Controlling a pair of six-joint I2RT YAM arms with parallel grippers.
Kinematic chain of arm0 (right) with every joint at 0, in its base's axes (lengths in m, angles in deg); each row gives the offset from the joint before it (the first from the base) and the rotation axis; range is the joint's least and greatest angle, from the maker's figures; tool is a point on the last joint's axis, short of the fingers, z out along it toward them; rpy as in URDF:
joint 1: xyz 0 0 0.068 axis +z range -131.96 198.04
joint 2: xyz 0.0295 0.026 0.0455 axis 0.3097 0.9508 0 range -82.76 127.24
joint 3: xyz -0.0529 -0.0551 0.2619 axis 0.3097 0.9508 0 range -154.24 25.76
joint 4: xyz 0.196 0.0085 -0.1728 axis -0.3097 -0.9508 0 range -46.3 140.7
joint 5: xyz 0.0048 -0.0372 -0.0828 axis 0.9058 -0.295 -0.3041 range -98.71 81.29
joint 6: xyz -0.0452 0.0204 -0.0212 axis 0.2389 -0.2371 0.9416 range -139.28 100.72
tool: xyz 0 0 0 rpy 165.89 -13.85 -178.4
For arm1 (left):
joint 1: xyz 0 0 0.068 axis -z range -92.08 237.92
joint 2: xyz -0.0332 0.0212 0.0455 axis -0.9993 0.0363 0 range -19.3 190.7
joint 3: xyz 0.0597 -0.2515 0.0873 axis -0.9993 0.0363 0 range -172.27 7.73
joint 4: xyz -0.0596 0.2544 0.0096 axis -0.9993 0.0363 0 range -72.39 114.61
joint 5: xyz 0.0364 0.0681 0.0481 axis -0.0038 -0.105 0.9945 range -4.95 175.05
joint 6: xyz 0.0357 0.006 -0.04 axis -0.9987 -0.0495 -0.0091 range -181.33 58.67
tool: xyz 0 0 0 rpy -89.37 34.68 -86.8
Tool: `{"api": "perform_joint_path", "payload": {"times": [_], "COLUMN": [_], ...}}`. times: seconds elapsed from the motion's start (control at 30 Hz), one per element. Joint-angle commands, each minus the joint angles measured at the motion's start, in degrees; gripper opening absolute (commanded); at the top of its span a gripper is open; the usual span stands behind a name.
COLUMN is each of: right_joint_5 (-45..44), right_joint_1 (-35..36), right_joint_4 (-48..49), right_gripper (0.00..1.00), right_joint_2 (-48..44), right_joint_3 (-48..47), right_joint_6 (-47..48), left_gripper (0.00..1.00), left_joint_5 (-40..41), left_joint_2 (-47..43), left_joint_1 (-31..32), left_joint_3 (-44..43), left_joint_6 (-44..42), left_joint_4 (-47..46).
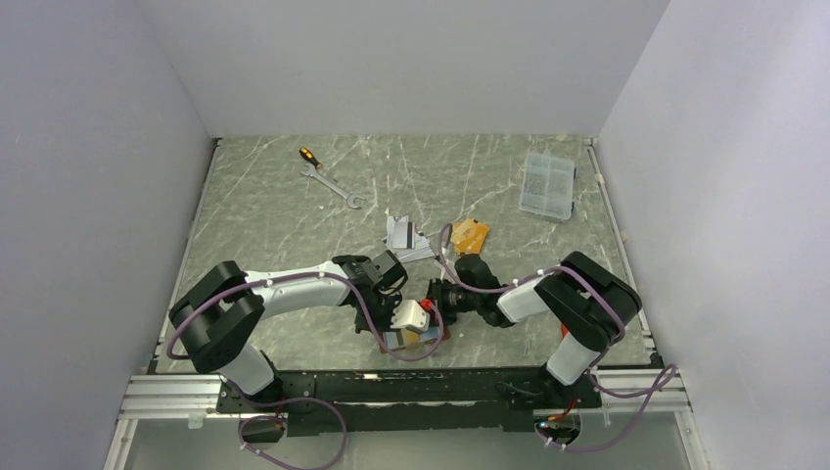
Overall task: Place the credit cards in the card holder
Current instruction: Insert the credit card into the card holder.
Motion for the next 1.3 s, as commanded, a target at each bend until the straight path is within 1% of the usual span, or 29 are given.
{"api": "perform_joint_path", "payload": {"times": [0.0,0.07,0.17,0.23,0.3,0.4,0.43,0.47,0.53,0.63,0.8,1.0,1.13,1.27], "right_joint_5": [-5.76,-7.06,-9.80,-11.89,-13.32,-14.46,-14.74,-15.04,-15.23,-17.94,-23.03,-22.13,-20.69,-19.69], "right_joint_1": [2.13,2.17,2.20,2.17,2.17,2.30,2.37,2.55,2.92,5.03,9.56,12.58,13.12,12.62], "right_joint_4": [-2.53,-6.25,-14.36,-18.70,-21.98,-24.37,-24.66,-24.86,-25.05,-28.36,-32.35,-30.90,-29.90,-28.06], "right_gripper": [0.00,0.02,0.20,0.31,0.35,0.36,0.35,0.31,0.17,0.00,0.00,0.00,0.00,0.00], "right_joint_2": [-1.19,-2.58,-6.84,-10.25,-14.10,-17.74,-18.16,-18.20,-16.75,-12.26,-6.46,-3.64,-3.40,-6.53], "right_joint_3": [0.26,-0.50,-1.60,-2.03,-2.14,-1.69,-1.69,-1.77,-2.86,-7.20,-13.44,-14.55,-16.11,-14.11], "right_joint_6": [-1.31,-1.11,0.49,1.40,1.94,2.04,2.23,2.45,2.92,4.21,5.62,4.90,5.07,4.20], "left_gripper": [0.00,0.00,0.00,0.00,0.00,0.00,0.00,0.00,0.00,0.00,0.00,0.00,0.00,0.00], "left_joint_5": [5.35,4.79,4.21,2.38,0.97,0.17,0.04,0.09,-0.19,-0.67,-0.59,-0.31,-0.75,-0.45], "left_joint_2": [3.62,3.35,2.58,1.91,1.26,0.01,-0.31,-0.49,-0.86,-0.61,-0.17,-0.24,-0.28,-0.17], "left_joint_1": [0.05,-0.06,-1.14,-3.17,-5.04,-6.47,-6.68,-6.69,-6.84,-6.82,-6.85,-6.82,-6.81,-6.86], "left_joint_3": [3.74,3.68,4.03,3.85,3.63,3.91,3.96,4.04,4.19,3.93,4.44,5.11,4.83,4.72], "left_joint_6": [-1.75,-1.80,-2.14,-2.27,-2.20,-2.19,-2.19,-2.03,-1.94,-1.64,-1.57,-1.95,-1.93,-2.11], "left_joint_4": [-1.53,-1.25,-1.24,-1.10,-1.00,-1.35,-1.51,-1.75,-2.13,-2.05,-2.51,-3.22,-3.30,-3.51]}}
